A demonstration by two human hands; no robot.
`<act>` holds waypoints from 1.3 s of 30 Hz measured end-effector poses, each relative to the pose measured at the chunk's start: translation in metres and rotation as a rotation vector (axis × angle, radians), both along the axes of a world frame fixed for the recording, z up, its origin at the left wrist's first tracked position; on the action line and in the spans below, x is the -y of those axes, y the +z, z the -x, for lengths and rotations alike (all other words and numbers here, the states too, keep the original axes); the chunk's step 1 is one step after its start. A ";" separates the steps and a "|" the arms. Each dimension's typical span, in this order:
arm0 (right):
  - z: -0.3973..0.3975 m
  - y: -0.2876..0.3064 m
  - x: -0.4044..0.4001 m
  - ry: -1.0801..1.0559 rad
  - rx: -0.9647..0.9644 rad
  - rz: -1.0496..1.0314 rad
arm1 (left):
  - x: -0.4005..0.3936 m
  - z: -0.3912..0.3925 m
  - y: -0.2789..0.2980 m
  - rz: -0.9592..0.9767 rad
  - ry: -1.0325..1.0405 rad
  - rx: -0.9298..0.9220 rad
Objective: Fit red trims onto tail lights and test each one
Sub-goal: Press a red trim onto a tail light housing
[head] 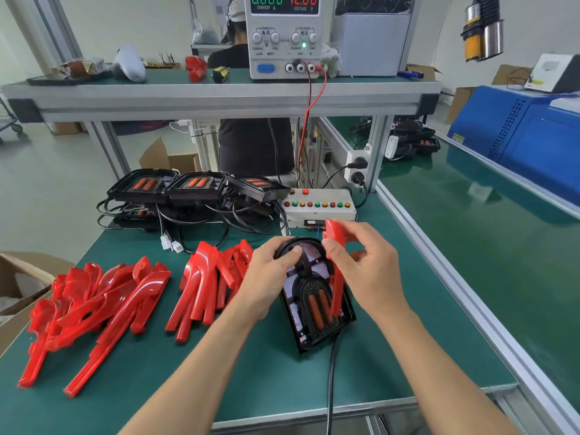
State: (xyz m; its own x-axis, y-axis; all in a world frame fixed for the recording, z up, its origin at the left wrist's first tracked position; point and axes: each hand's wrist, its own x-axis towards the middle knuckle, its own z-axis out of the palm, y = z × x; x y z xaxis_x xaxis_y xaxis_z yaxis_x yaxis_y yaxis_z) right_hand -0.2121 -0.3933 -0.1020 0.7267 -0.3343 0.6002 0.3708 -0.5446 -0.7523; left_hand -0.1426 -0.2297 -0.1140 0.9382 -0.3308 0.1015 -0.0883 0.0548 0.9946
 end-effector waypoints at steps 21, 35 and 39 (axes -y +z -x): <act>0.003 -0.028 -0.002 -0.137 0.026 0.364 | -0.001 -0.002 0.011 -0.041 -0.079 0.022; 0.004 -0.040 -0.005 -0.240 0.085 0.470 | 0.001 0.004 0.018 -0.042 -0.093 0.054; 0.000 -0.048 -0.005 -0.268 0.145 0.472 | 0.001 0.009 0.018 -0.045 -0.097 0.090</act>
State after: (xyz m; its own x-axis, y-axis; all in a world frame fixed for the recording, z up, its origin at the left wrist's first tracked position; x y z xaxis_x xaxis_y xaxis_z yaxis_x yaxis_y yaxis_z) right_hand -0.2122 -0.3881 -0.1496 0.5519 -0.1668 0.8171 0.2542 -0.8995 -0.3553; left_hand -0.1512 -0.2305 -0.0963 0.8895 -0.4253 0.1670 -0.1741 0.0224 0.9845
